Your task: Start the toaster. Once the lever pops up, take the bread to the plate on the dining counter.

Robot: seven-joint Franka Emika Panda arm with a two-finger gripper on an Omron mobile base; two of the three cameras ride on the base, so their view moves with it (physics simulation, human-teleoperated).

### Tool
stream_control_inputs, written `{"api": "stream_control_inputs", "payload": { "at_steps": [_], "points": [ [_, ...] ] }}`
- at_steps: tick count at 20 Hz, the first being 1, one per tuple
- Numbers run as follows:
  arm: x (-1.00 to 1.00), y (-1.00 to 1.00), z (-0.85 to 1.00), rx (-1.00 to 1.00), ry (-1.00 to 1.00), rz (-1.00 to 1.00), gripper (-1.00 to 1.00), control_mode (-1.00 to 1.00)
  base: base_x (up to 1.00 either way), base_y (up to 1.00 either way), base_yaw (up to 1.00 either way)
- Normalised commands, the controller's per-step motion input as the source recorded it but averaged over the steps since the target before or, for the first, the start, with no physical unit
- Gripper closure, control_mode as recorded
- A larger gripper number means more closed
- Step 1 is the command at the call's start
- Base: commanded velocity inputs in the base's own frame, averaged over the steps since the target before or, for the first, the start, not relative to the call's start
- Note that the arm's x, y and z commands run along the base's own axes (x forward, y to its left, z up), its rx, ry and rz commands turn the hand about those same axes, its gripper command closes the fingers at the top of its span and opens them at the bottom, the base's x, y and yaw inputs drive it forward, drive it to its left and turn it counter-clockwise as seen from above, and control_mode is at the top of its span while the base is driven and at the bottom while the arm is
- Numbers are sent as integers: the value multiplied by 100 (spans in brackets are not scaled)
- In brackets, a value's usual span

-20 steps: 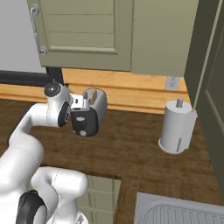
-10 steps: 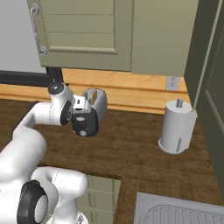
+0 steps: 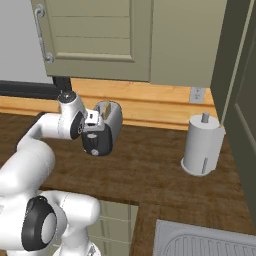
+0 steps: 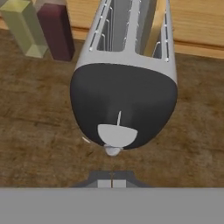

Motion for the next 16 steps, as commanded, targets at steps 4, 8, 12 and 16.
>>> {"api": "stream_control_inputs", "payload": {
  "at_steps": [4, 8, 12, 16],
  "points": [
    [3, 0, -36, 0, 0, 0, 100, -100, 0, 0, 0],
    [8, 0, -17, 0, 0, 0, 100, -100, 0, 0, 0],
    [22, 0, 0, 0, 0, 0, 100, -100, 0, 0, 0],
    [25, 0, 0, 0, 0, 0, 100, -100, 0, 0, 0]
  ]
}}
